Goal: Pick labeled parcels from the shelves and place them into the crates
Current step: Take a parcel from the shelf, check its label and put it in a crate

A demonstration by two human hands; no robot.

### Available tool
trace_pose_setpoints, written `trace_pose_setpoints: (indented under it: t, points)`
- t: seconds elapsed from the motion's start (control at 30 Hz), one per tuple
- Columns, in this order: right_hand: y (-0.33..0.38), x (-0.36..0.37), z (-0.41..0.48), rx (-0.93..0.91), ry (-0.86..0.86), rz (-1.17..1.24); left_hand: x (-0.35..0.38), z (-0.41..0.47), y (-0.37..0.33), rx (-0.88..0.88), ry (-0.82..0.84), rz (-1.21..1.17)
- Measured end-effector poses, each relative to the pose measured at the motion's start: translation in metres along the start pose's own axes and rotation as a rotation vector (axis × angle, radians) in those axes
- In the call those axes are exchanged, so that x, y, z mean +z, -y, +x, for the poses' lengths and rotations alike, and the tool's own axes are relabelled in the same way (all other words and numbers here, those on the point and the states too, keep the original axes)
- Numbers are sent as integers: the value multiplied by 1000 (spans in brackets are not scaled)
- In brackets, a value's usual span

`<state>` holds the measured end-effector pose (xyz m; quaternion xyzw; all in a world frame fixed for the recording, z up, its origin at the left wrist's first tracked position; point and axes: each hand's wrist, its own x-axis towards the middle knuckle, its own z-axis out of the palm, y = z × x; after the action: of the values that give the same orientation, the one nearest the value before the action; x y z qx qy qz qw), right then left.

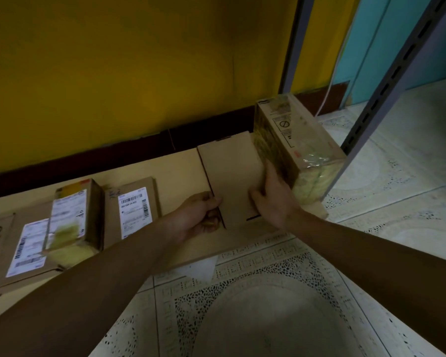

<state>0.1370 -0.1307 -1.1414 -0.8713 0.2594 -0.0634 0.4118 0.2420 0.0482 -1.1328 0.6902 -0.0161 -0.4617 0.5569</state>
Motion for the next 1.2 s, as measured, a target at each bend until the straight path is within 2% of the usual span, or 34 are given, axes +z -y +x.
trace_pose_setpoints:
  t: [0.07, 0.17, 0.23, 0.37, 0.47, 0.63, 0.73, 0.9, 1.1, 1.2]
  points:
    - [1, 3, 1, 79, 18, 62, -8, -5, -3, 44, 6, 70]
    - [7, -3, 3, 59, -18, 170, -15, -16, -7, 119, -92, 181]
    - [16, -7, 1, 23, 9, 272, -16, -20, -10, 147, -107, 137]
    - [25, 0, -3, -72, 114, 331, -4, -32, -24, 105, 77, -84]
    - [29, 6, -5, -94, 159, 397, 4, -35, -32, 126, 35, -114]
    - [41, 21, -12, -70, 279, 529, 11, -33, -28, 135, -43, 3]
    - [43, 30, -13, -66, 263, 475, 10, -28, -24, 191, -109, 33]
    - [30, 33, -6, -63, 211, 285, 4, -27, -25, 175, -167, -8]
    - [13, 19, -1, -107, 31, 47, -11, -26, -27, 200, -194, -114]
    - [9, 12, 0, 14, -10, 132, -17, -28, -27, 207, -195, -121]
